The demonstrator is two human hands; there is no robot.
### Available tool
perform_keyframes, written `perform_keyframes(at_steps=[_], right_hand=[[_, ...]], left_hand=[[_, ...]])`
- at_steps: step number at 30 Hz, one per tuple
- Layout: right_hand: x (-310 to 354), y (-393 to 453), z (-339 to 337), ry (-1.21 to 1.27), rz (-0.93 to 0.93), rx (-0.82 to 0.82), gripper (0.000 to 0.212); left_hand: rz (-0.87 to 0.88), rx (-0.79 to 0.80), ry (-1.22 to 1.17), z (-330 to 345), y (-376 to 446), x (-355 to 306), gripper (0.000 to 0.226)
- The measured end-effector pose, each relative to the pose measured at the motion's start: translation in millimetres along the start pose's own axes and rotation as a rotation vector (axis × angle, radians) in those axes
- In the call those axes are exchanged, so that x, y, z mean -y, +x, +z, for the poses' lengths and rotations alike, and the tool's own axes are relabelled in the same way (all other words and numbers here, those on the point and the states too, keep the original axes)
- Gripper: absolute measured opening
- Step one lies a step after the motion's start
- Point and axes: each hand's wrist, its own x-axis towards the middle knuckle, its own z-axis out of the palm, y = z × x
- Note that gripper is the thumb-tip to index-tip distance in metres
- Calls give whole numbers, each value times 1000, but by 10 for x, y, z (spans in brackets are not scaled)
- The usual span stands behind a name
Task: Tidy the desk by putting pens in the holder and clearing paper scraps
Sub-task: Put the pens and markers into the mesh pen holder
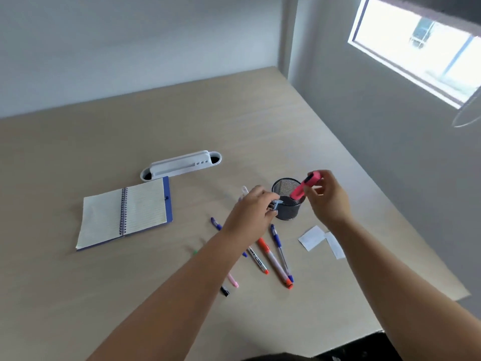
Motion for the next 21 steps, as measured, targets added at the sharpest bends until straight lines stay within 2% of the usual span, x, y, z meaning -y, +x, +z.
perform_keyframes(at_steps=[7, 12, 14, 16, 19, 21], right_hand=[[-166, 144, 74, -26, 6, 79, 20], [-376, 212, 183, -36, 27, 173, 22], [-431, 207, 212, -69, 24, 189, 30], [-470, 118, 217, -94, -17, 117, 39], [-603, -210, 261, -53, -96, -34, 30], [-723, -441, 368, -125, -107, 45, 22]], left_hand=[[-39, 205, 192, 199, 382, 25, 36], [-72, 262, 261, 272, 517, 1, 37], [-66, 232, 238, 222, 485, -55, 48], [-57, 148, 201, 97, 331, -100, 55], [-173, 1, 99, -50, -146, 6, 40], [-390, -22, 22, -54, -502, 198, 24]])
